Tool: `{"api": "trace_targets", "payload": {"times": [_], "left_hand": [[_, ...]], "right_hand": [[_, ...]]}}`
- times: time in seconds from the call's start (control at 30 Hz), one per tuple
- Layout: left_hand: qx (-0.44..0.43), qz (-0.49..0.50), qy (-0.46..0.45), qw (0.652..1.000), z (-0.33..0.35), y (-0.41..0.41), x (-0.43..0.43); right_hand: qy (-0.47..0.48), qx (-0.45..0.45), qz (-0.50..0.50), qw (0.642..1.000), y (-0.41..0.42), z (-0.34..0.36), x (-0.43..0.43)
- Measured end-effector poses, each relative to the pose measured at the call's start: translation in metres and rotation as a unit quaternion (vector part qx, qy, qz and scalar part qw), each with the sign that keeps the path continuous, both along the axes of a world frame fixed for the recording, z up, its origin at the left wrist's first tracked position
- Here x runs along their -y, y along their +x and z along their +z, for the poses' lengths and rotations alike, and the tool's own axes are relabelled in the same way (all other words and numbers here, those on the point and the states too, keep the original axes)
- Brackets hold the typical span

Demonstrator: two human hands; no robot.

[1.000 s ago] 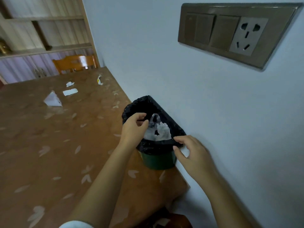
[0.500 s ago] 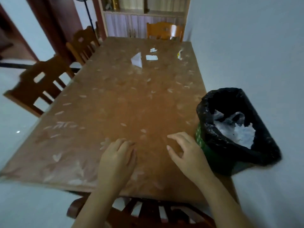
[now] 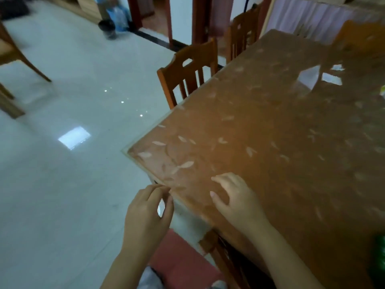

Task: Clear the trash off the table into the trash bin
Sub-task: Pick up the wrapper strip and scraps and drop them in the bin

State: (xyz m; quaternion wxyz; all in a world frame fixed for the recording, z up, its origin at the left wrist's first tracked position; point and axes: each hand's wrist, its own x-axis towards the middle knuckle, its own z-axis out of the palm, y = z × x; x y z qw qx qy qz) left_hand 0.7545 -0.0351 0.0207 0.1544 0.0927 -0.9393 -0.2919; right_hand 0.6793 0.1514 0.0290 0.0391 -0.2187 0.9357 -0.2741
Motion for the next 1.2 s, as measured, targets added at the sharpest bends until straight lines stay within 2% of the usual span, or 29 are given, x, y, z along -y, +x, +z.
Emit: {"api": "trace_targets", "payload": {"times": [0.13, 0.5, 0.67, 0.8, 1.0, 1.2], "left_hand": [[0.028, 0.063, -0.009, 0.998, -0.007, 0.005, 0.072], [0.065, 0.156, -0.051, 0.984, -0.006, 0.029, 0.301], [0.067, 0.212, -0.050, 0.974, -0.014, 0.041, 0.356], [0.079, 0.240, -0.046, 0.967, -0.026, 0.033, 0.389], [0.087, 0.237, -0.051, 0.966, -0.032, -0.026, 0.453], [0.062, 0.189, -0.093, 0.976, -0.013, -0.149, 0.537]], "right_hand": [[0.019, 0.007, 0.075, 0.997, -0.011, -0.002, 0.082], [0.021, 0.014, 0.141, 0.990, -0.017, 0.007, 0.325], [0.058, 0.024, 0.193, 0.979, -0.023, 0.000, 0.391], [0.050, 0.039, 0.218, 0.974, -0.044, -0.016, 0.437], [0.036, 0.040, 0.224, 0.973, -0.107, -0.035, 0.510], [-0.010, 0.035, 0.186, 0.982, -0.220, -0.037, 0.580]]}}
